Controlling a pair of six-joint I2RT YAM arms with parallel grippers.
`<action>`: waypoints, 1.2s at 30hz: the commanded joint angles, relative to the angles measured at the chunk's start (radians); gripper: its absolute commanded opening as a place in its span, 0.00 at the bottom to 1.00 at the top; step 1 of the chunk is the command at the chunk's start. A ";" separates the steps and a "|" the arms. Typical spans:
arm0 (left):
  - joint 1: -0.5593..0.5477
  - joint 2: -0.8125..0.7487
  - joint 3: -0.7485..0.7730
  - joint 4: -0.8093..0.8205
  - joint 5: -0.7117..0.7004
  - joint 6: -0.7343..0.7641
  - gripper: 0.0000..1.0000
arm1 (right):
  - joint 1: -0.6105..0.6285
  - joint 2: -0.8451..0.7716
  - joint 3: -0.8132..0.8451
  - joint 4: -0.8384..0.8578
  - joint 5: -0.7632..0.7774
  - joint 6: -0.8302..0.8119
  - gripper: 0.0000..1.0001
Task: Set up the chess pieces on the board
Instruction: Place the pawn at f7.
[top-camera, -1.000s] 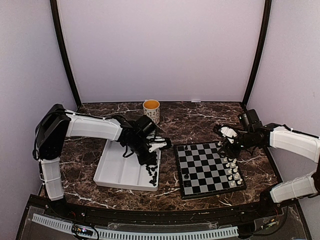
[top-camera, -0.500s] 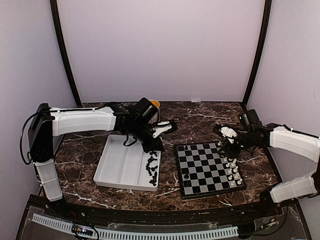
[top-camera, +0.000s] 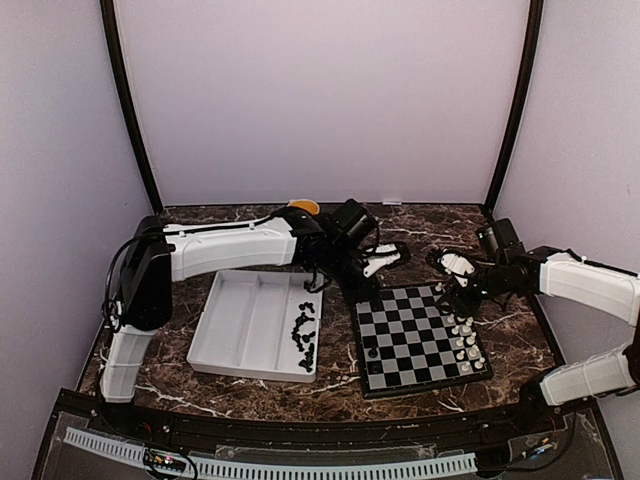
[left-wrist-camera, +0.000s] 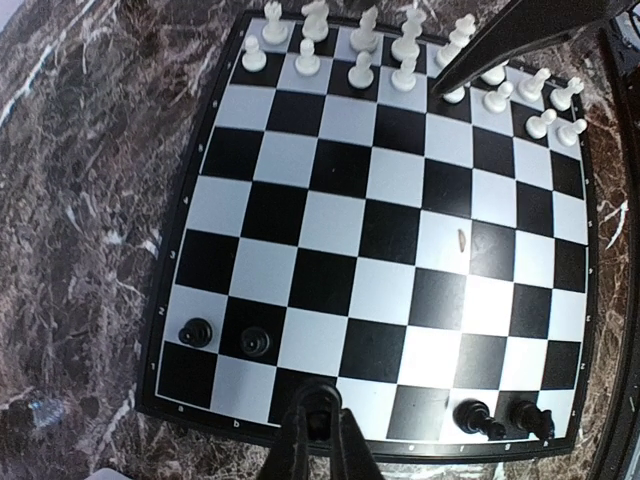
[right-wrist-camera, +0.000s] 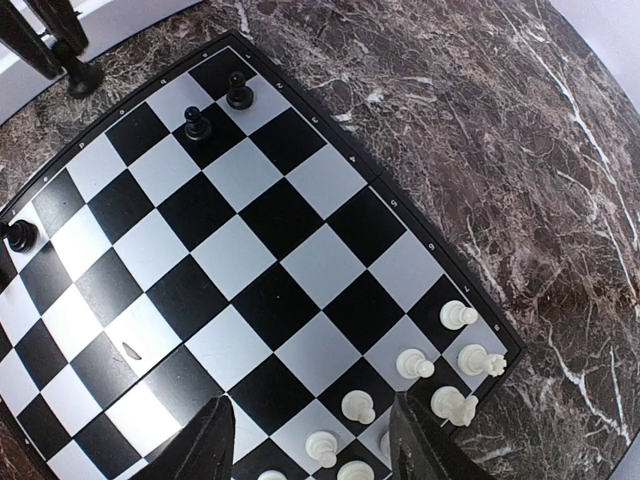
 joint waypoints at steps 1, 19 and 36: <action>0.003 0.020 0.047 -0.043 0.011 -0.041 0.05 | -0.005 -0.015 0.006 0.012 -0.001 0.005 0.55; -0.001 0.179 0.169 -0.086 0.021 -0.062 0.05 | -0.005 -0.015 0.001 0.014 0.013 0.005 0.55; -0.007 0.225 0.207 -0.131 0.007 -0.053 0.06 | -0.005 -0.017 -0.001 0.015 0.015 0.003 0.55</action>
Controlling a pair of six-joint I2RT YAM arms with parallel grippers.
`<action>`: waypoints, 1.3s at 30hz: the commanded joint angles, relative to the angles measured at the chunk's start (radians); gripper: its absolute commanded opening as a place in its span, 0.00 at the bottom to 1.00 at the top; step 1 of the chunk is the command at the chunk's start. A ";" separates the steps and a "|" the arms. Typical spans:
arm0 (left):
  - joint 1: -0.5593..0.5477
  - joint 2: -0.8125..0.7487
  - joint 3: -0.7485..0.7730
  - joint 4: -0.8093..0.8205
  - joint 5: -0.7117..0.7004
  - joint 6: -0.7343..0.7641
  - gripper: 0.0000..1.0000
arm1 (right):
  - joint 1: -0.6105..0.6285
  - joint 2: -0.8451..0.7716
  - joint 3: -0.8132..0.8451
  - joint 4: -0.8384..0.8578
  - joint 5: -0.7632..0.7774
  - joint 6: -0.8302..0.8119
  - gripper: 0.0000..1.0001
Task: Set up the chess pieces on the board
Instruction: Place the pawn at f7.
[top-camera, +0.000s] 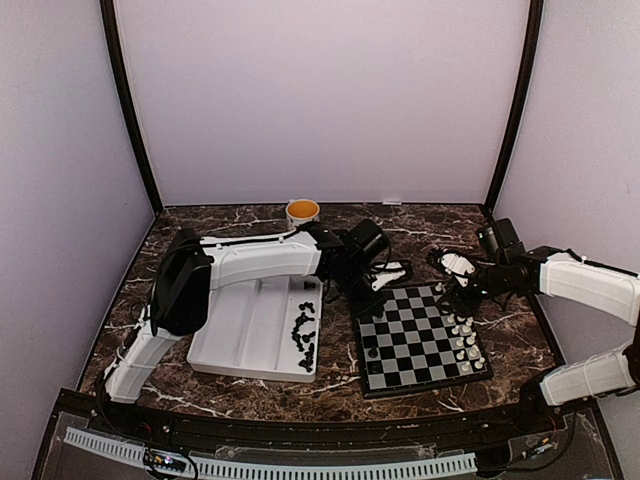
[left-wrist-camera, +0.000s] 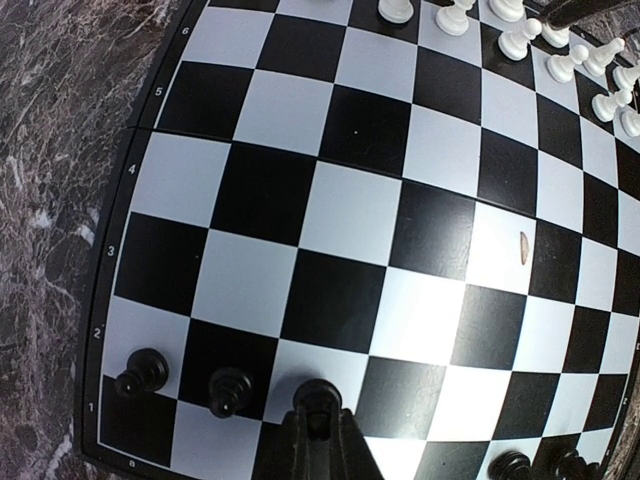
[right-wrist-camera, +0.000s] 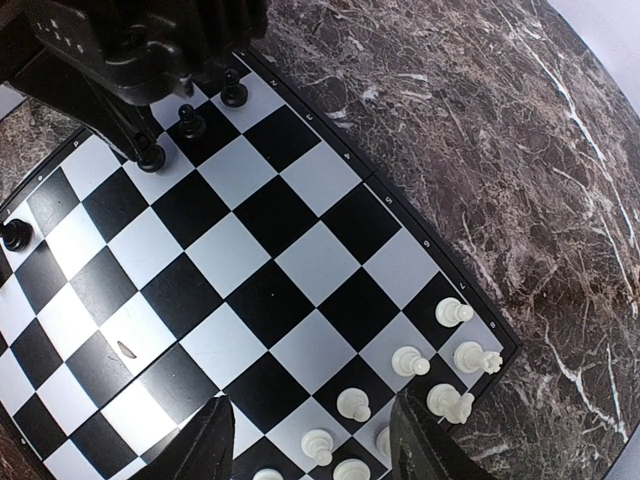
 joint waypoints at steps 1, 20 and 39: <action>-0.008 0.007 0.027 -0.037 -0.001 0.002 0.06 | -0.005 -0.017 -0.001 0.015 0.005 0.003 0.55; -0.014 0.028 0.082 -0.093 -0.006 -0.005 0.19 | -0.005 -0.020 -0.001 0.013 0.003 0.002 0.55; -0.004 -0.302 -0.145 -0.191 -0.117 0.072 0.28 | -0.005 -0.014 0.004 0.009 -0.004 0.003 0.55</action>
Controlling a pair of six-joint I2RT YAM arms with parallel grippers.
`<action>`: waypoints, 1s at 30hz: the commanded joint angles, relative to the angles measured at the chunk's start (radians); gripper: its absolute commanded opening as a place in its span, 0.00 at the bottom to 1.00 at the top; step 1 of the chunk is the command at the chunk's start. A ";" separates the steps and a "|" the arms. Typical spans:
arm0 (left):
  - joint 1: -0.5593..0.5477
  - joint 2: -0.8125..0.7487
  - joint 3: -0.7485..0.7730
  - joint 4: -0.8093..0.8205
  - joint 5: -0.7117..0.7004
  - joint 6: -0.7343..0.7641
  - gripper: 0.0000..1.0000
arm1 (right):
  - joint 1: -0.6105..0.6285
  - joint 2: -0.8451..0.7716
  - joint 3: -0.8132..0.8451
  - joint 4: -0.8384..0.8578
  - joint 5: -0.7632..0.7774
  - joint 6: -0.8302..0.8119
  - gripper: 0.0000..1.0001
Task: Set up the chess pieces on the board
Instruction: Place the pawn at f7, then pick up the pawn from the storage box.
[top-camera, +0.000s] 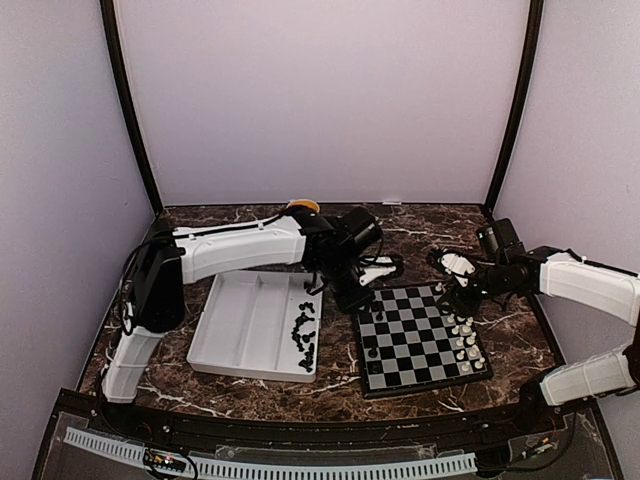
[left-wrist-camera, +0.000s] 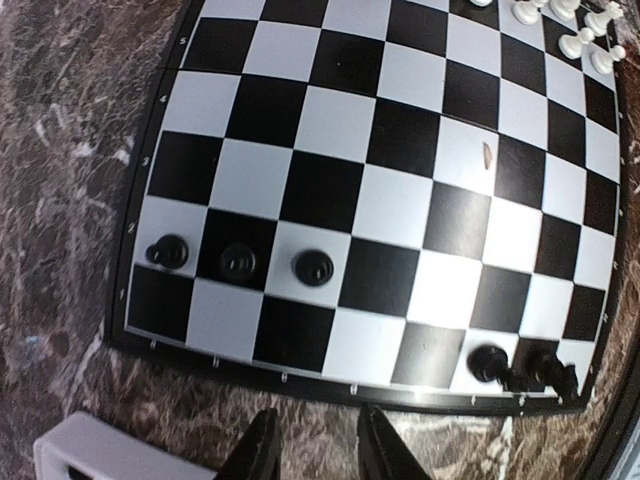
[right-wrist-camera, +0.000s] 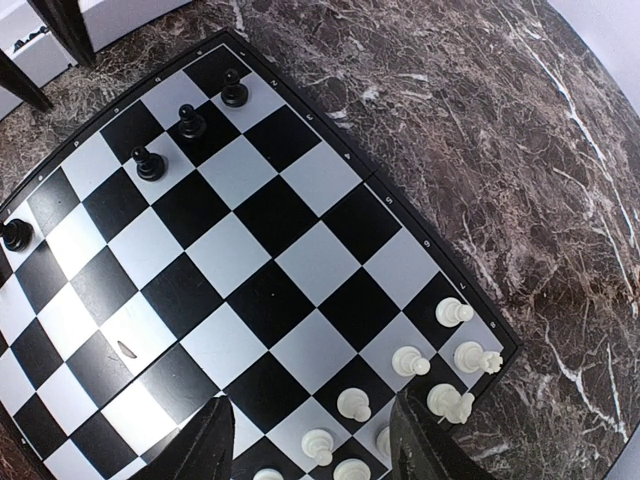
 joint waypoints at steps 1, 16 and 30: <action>0.010 -0.254 -0.188 -0.020 -0.055 0.036 0.28 | -0.004 -0.014 0.003 0.009 -0.004 0.003 0.55; 0.116 -0.524 -0.741 0.224 0.095 0.080 0.20 | -0.005 0.021 0.010 0.005 -0.007 0.004 0.55; 0.116 -0.417 -0.768 0.278 0.179 0.079 0.20 | -0.005 0.040 0.010 0.005 -0.003 0.004 0.55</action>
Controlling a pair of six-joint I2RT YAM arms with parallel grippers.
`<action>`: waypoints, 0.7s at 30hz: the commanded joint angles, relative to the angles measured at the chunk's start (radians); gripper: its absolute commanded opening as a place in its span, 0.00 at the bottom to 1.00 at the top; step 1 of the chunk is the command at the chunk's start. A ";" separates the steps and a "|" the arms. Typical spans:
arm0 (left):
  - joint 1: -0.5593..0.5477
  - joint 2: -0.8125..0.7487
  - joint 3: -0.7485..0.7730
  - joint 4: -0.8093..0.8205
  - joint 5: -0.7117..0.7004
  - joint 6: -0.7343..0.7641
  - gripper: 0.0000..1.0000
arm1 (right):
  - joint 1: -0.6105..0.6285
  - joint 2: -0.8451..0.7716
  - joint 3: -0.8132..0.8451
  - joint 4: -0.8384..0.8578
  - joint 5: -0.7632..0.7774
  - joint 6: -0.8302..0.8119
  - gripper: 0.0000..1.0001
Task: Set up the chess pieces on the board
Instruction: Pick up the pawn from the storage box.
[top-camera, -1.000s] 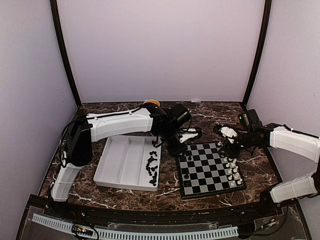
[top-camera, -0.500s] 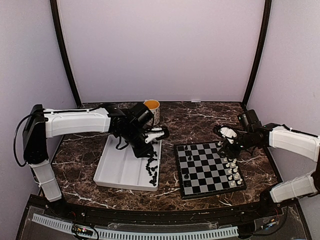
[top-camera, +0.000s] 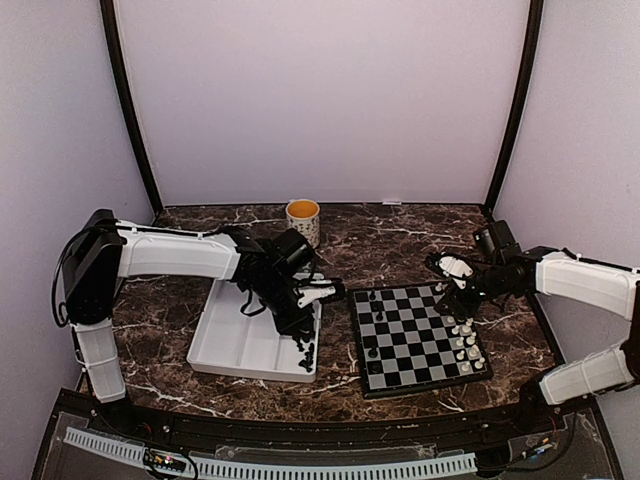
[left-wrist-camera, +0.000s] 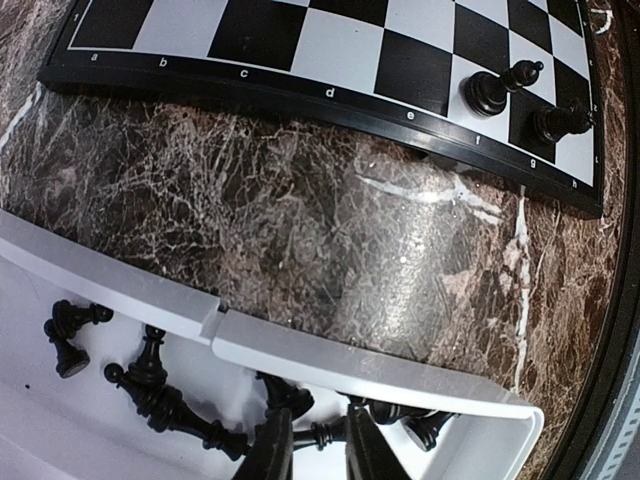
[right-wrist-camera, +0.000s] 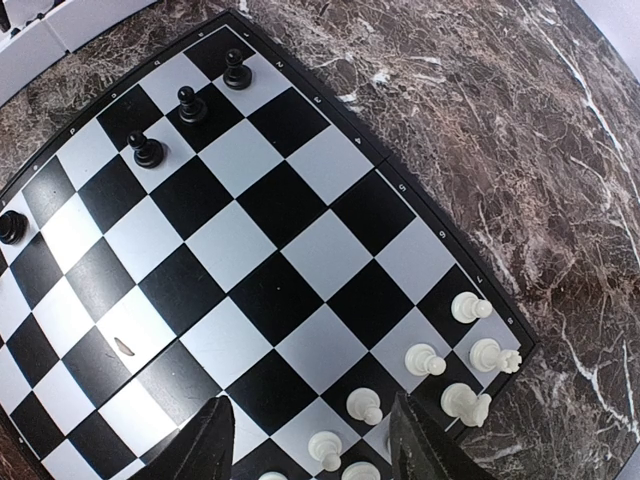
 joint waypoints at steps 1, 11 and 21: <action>-0.001 0.010 -0.020 0.025 0.042 0.018 0.21 | -0.005 0.003 0.010 0.006 0.000 0.004 0.55; -0.001 0.017 -0.060 0.006 0.081 0.063 0.24 | -0.005 -0.004 0.009 0.005 -0.008 0.004 0.55; -0.003 0.029 -0.072 0.046 0.083 0.065 0.24 | -0.005 -0.013 0.007 0.006 -0.011 0.003 0.55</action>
